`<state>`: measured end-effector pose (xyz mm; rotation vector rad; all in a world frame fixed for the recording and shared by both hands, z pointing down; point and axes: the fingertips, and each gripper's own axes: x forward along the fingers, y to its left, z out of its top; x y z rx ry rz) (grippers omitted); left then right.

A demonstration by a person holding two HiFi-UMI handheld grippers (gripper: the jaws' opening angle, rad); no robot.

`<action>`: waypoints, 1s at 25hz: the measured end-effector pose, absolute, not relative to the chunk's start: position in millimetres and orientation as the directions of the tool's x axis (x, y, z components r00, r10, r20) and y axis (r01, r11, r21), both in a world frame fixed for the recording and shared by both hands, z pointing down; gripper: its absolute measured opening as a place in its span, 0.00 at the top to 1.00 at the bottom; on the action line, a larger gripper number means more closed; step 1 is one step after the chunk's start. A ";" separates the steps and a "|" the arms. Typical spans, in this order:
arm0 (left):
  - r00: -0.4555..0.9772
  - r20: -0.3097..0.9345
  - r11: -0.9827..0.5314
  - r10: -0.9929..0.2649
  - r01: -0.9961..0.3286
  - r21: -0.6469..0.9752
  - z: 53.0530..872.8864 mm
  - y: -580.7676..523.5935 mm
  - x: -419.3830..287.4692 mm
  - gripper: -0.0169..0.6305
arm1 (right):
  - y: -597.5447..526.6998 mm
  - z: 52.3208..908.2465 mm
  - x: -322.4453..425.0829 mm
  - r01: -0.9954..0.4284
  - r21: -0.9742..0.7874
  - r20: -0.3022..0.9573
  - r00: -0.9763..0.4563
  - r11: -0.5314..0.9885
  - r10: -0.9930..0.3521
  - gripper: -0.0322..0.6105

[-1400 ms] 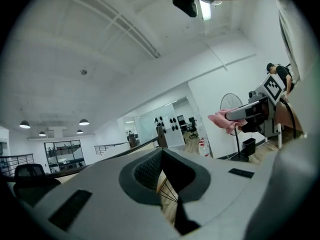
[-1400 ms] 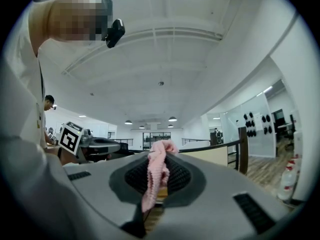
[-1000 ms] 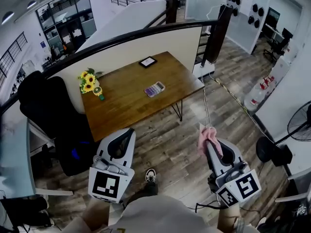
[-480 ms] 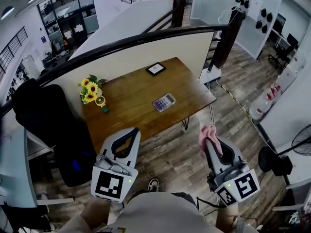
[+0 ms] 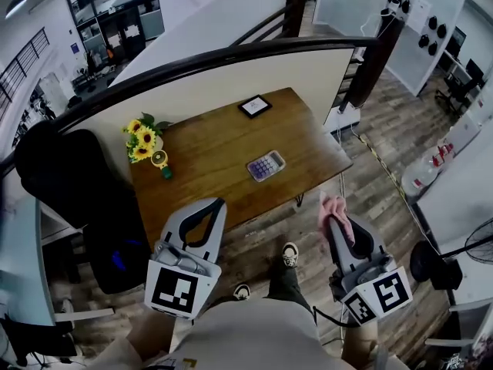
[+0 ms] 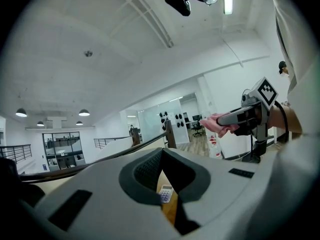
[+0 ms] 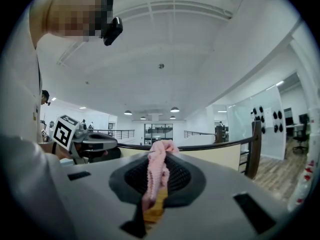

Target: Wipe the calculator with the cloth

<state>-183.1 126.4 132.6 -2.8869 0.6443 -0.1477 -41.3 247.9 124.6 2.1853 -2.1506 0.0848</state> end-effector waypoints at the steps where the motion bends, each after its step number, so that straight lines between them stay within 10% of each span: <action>1: 0.899 0.058 -0.887 -0.435 -0.416 -0.201 133.1 122.9 -178.1 0.97 | 243.1 126.0 -34.0 -1.000 0.013 0.090 0.014 -0.013 -0.996 0.88; 25: 0.649 0.150 -0.665 -0.746 -0.713 -0.221 150.6 -7.1 21.0 0.97 | 49.5 152.5 198.5 -0.920 -0.051 0.126 -0.391 0.388 -0.912 0.88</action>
